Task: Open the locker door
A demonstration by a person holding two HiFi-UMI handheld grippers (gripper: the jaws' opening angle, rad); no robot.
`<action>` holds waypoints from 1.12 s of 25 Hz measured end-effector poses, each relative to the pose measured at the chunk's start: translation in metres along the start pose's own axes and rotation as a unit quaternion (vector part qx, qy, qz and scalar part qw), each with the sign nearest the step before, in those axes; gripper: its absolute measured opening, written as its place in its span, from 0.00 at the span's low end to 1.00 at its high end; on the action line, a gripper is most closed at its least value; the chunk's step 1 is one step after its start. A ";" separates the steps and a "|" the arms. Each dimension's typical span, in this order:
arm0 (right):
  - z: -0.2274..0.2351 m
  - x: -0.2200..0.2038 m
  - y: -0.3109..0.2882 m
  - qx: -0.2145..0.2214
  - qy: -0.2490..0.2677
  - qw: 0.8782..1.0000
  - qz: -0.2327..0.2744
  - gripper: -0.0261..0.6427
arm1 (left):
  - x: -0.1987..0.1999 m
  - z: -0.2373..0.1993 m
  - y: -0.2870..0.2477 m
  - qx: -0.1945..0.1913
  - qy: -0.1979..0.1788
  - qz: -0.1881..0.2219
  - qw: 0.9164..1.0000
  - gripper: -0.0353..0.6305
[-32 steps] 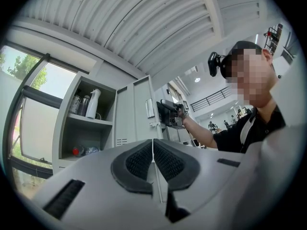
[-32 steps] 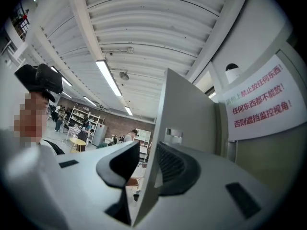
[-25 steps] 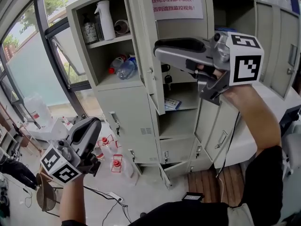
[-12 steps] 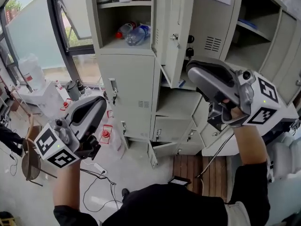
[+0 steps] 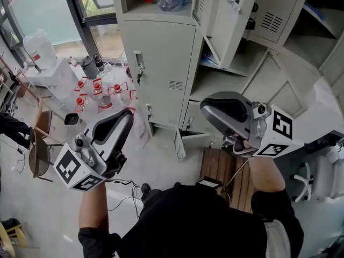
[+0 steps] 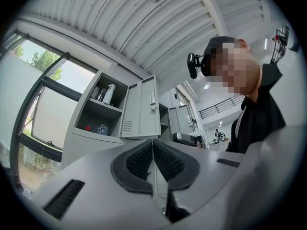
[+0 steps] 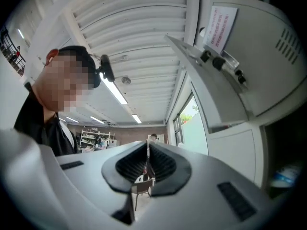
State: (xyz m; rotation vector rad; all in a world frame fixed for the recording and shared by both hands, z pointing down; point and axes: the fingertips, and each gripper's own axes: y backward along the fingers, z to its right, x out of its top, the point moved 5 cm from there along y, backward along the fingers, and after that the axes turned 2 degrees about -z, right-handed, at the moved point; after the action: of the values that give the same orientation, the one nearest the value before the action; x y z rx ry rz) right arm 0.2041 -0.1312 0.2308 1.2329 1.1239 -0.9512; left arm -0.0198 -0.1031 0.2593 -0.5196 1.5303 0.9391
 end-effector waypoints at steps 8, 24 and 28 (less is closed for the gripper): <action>-0.003 -0.117 -0.010 0.011 -0.007 0.998 -0.065 0.08 | -0.083 0.021 0.006 0.041 -0.070 -0.059 0.995 0.08; -0.006 -0.269 0.045 -0.041 -0.035 0.991 -0.123 0.06 | -0.234 0.035 0.027 0.075 0.008 -0.156 0.985 0.08; -0.009 -0.273 0.054 -0.051 -0.052 0.990 -0.123 0.06 | -0.236 0.045 0.021 0.053 0.014 -0.167 0.985 0.08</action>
State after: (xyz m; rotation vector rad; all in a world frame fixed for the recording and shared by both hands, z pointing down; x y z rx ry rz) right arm 0.1980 -0.1264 0.5094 0.9658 1.2454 -1.1162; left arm 0.0372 -0.0989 0.4940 -0.6891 1.4521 0.5921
